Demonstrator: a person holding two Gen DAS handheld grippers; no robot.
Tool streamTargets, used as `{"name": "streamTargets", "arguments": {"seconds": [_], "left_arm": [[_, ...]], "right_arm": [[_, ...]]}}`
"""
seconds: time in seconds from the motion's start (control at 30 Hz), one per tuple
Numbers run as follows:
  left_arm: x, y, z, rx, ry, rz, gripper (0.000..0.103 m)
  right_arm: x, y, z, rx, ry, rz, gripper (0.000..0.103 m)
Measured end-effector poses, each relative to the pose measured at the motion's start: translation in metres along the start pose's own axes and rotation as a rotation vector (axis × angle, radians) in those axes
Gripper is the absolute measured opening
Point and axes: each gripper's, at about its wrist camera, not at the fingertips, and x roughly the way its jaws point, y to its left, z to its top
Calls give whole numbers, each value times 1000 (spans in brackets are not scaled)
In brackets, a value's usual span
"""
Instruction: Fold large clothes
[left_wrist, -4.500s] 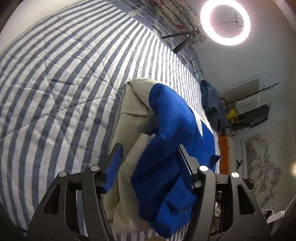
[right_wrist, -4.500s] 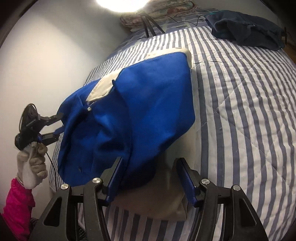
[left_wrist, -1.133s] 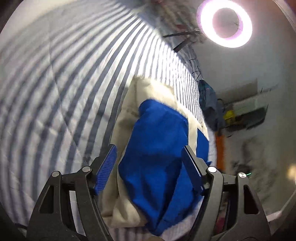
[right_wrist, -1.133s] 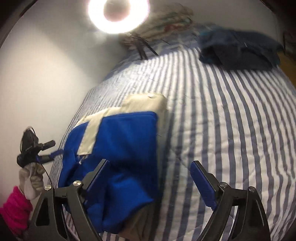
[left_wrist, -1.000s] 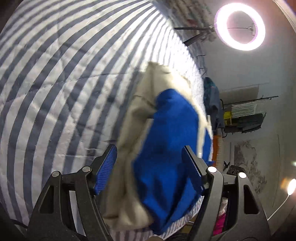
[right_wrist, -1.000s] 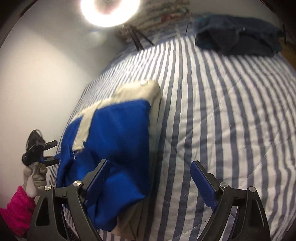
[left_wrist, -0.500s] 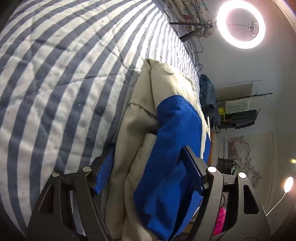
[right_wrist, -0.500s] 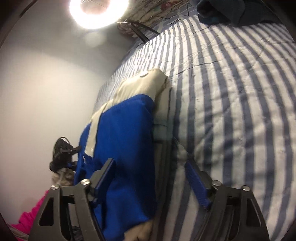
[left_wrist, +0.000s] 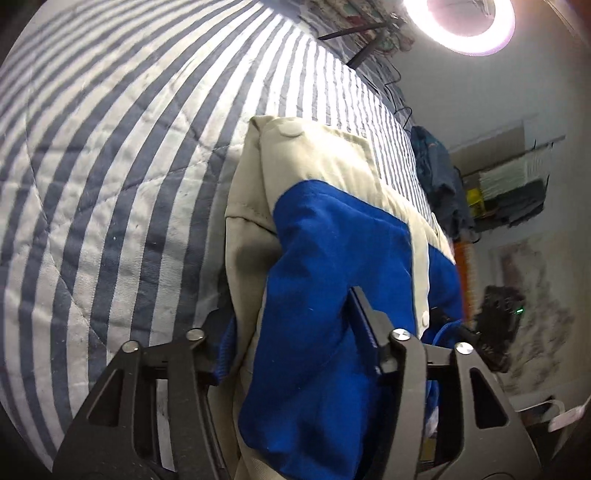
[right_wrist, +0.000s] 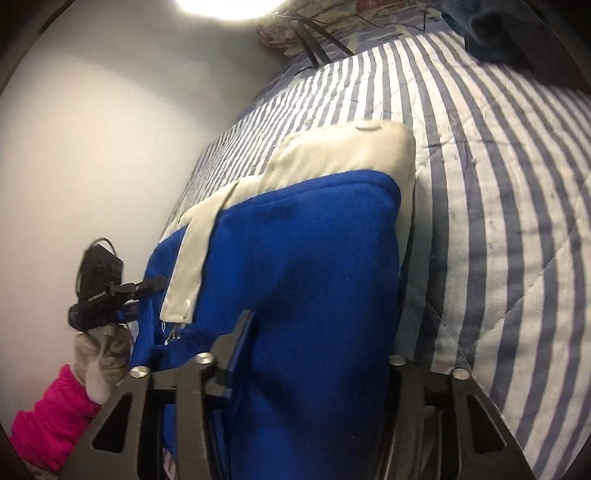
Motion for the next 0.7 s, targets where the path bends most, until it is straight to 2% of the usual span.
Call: {"name": "streamTargets", "arguments": {"seconds": [0.03, 0.17, 0.27, 0.37, 0.43, 0.47, 0.53, 0.57, 0.63, 0.7], "left_arm": [[-2, -8, -1, 24, -10, 19, 49], [1, -24, -2, 86, -30, 59, 45], [12, -21, 1, 44, -22, 63, 55], [19, -8, 2, 18, 3, 72, 77], [21, -1, 1, 2, -2, 36, 78], [23, -4, 1, 21, -5, 36, 78], [23, -11, -1, 56, -2, 40, 63], [22, -13, -3, 58, -5, 51, 59], [22, -24, -6, 81, -22, 88, 54], [17, -37, -10, 127, -44, 131, 45]], "right_arm": [[-1, 5, 1, -13, -4, -17, 39], [-11, 35, 0, -119, -15, -125, 31], [-11, 32, 0, -116, -13, -129, 31], [-9, 20, 3, -52, 1, -86, 41], [-7, 9, 0, -7, 21, -76, 56], [-5, 5, -1, 6, 31, -70, 57], [-1, 1, -4, 21, 36, -64, 55], [-1, 2, -4, 17, 33, -72, 53], [-4, 14, -3, -40, 29, -113, 41], [-6, 34, -2, -111, 20, -176, 34]]}}
